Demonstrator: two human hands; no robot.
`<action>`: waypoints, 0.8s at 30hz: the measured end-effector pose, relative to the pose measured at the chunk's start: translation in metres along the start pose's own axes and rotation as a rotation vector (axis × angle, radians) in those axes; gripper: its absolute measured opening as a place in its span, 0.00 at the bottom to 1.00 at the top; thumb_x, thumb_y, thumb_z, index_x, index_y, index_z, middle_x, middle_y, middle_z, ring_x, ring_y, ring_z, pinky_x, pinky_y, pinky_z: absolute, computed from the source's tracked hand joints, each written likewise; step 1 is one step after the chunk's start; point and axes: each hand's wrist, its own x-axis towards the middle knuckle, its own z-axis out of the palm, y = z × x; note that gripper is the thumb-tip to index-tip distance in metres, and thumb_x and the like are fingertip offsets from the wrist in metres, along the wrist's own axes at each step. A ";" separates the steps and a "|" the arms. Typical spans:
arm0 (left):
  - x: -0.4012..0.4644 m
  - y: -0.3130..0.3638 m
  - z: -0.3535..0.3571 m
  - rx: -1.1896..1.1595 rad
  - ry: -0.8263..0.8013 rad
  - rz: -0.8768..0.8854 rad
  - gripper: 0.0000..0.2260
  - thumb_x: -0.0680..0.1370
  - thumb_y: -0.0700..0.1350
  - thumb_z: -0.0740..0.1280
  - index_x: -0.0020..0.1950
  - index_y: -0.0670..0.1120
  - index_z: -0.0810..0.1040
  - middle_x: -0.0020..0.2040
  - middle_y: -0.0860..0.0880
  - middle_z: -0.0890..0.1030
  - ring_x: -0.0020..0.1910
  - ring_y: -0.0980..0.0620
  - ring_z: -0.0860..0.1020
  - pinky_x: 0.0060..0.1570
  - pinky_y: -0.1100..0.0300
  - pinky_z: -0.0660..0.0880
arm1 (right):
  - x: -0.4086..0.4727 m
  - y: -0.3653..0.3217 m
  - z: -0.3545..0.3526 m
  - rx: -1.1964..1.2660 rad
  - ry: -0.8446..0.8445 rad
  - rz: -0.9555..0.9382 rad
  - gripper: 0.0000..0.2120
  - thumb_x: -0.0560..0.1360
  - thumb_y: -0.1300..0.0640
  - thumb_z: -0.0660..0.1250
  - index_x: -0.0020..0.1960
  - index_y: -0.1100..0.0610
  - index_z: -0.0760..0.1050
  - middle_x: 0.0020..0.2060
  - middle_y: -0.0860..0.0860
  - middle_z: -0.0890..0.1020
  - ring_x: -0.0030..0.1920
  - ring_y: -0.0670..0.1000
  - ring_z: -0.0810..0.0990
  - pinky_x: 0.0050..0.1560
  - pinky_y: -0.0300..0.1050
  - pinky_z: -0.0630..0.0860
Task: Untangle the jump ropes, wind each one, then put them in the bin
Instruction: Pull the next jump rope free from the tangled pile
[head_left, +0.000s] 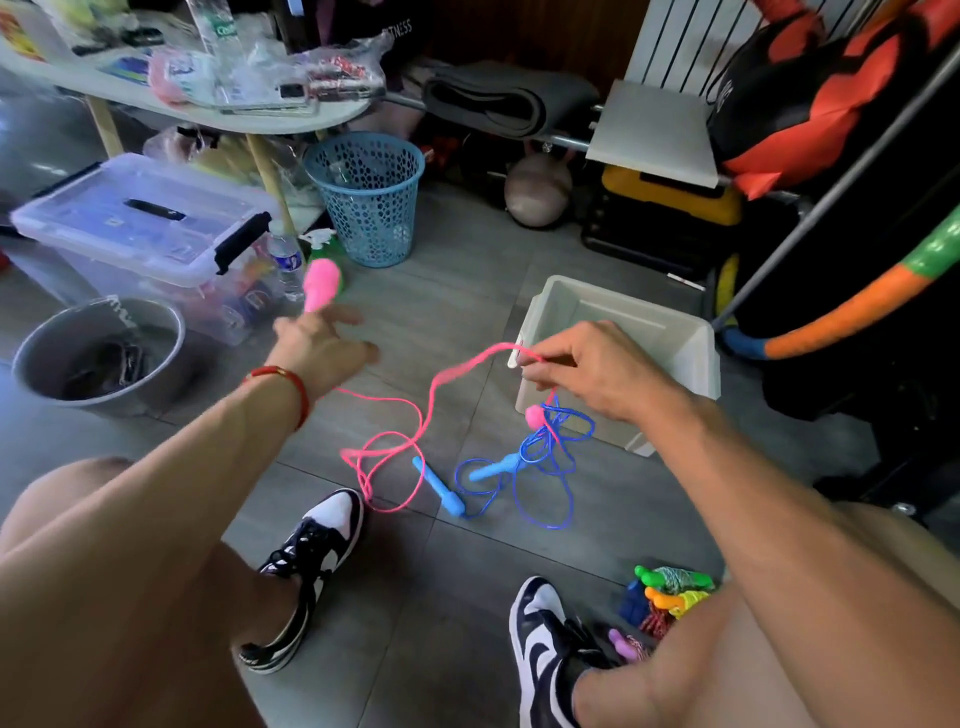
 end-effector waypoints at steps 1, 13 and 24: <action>-0.007 0.005 0.008 0.015 -0.051 0.075 0.26 0.62 0.57 0.74 0.61 0.60 0.80 0.63 0.37 0.75 0.53 0.45 0.76 0.60 0.61 0.74 | 0.000 -0.008 -0.001 -0.016 0.009 -0.054 0.08 0.78 0.53 0.71 0.55 0.48 0.86 0.37 0.46 0.86 0.40 0.44 0.84 0.47 0.42 0.78; -0.030 0.024 0.030 -0.089 -0.354 0.505 0.14 0.81 0.46 0.69 0.35 0.49 0.79 0.32 0.55 0.73 0.26 0.62 0.68 0.29 0.70 0.64 | 0.014 -0.010 0.020 -0.220 -0.049 -0.117 0.09 0.78 0.47 0.68 0.44 0.52 0.79 0.34 0.48 0.79 0.40 0.52 0.77 0.43 0.50 0.76; -0.005 0.011 -0.016 -0.121 0.009 0.148 0.12 0.71 0.53 0.69 0.34 0.45 0.78 0.31 0.46 0.72 0.30 0.46 0.69 0.31 0.59 0.64 | 0.016 0.042 0.017 -0.135 -0.073 0.198 0.07 0.79 0.54 0.67 0.46 0.49 0.84 0.35 0.46 0.81 0.38 0.52 0.78 0.39 0.44 0.73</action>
